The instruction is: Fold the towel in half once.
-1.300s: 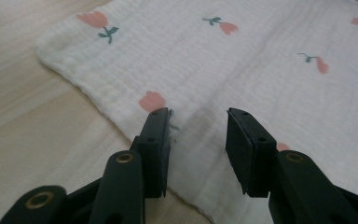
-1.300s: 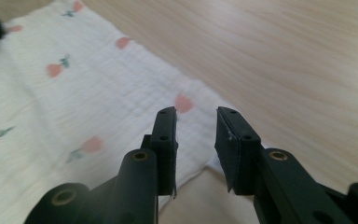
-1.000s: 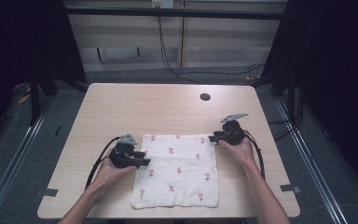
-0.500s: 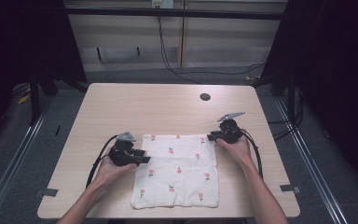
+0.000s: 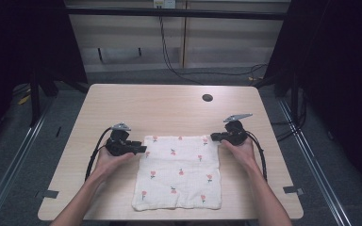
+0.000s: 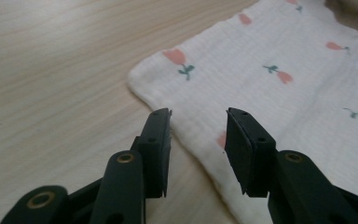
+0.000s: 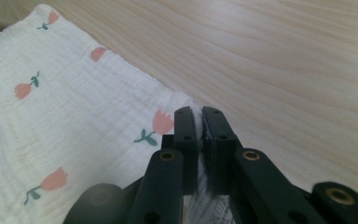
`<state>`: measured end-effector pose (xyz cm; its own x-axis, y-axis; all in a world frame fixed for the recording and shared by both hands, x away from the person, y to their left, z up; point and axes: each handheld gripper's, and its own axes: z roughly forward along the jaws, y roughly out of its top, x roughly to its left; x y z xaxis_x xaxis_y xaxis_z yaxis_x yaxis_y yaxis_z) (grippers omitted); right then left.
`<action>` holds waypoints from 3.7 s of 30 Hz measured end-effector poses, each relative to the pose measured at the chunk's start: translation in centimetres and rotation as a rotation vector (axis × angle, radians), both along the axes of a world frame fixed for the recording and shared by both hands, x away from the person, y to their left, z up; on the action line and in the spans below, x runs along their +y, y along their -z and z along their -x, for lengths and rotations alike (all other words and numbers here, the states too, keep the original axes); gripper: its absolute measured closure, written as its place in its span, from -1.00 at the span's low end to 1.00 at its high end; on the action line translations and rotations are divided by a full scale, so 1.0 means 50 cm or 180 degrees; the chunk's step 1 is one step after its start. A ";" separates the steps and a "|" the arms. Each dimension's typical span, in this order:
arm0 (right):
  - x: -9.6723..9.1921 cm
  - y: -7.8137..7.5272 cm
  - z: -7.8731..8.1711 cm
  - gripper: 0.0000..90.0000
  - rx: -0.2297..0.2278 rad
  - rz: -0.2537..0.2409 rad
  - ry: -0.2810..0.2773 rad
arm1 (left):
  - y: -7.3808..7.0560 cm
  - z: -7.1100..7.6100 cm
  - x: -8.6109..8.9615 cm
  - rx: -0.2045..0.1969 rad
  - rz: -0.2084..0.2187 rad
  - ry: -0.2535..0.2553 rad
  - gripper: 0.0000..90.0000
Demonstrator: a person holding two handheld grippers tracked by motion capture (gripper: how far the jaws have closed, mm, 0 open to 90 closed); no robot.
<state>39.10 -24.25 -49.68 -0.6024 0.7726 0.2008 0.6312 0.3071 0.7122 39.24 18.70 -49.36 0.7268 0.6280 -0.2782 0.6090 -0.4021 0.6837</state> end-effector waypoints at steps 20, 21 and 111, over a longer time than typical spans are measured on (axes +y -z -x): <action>0.001 0.004 0.002 0.85 0.0024 -0.0006 0.0031 | 0.017 -0.071 -0.048 -0.0151 -0.0169 -0.0203 0.33; 0.001 0.005 0.001 0.85 0.0025 0.0000 0.0035 | 0.016 -0.074 -0.052 -0.0171 -0.0216 -0.0181 0.33; -0.029 -0.108 0.190 0.93 -0.0270 -0.0472 -0.0472 | -0.100 0.102 0.038 -0.0499 0.0478 0.0488 0.93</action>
